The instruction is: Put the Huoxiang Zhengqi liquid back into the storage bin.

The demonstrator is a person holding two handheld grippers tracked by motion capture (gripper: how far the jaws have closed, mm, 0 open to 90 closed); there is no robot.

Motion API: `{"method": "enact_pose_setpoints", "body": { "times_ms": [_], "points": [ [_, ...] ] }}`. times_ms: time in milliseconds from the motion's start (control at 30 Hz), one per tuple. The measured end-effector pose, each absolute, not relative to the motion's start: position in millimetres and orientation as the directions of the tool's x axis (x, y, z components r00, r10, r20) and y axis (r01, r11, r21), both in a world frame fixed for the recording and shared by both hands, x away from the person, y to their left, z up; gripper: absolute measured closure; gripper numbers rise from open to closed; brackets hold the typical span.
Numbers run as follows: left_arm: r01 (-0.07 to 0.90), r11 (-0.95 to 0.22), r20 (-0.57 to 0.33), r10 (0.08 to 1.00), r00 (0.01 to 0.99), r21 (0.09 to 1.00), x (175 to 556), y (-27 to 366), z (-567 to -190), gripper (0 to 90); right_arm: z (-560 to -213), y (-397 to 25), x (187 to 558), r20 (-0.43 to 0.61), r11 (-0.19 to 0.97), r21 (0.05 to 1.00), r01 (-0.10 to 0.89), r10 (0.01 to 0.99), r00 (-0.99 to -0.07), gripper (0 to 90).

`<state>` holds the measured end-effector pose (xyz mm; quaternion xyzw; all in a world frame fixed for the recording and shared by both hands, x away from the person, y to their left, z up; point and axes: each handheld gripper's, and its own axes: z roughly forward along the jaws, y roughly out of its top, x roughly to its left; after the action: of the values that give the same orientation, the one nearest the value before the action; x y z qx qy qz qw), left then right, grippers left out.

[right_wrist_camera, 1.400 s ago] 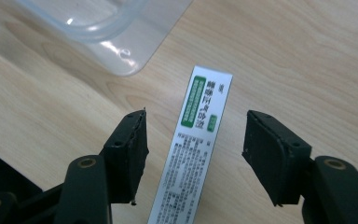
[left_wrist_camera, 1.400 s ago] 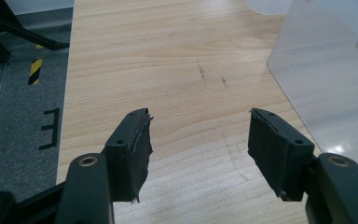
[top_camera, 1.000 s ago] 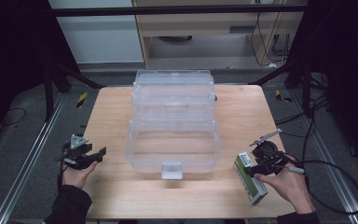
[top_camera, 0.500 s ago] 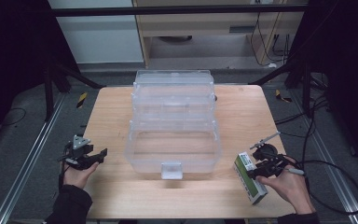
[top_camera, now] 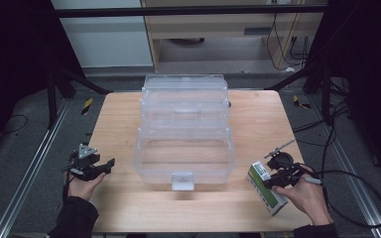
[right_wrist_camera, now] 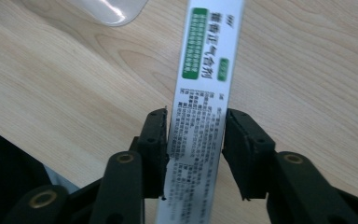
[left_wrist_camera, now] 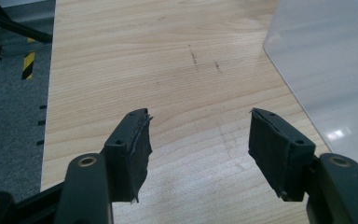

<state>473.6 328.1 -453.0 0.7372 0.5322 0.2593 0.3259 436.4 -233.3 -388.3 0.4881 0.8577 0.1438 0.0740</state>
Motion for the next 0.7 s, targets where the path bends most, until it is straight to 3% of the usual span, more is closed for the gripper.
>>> {"method": "enact_pose_setpoints", "body": {
  "times_ms": [700],
  "points": [
    [0.623,-0.228,0.037,0.952,0.303,0.749,474.1,327.5,-454.3,37.9,-392.1,-228.7,442.3,-0.003,0.507,0.257,0.822,0.851,-0.525,63.6]
  ]
}}
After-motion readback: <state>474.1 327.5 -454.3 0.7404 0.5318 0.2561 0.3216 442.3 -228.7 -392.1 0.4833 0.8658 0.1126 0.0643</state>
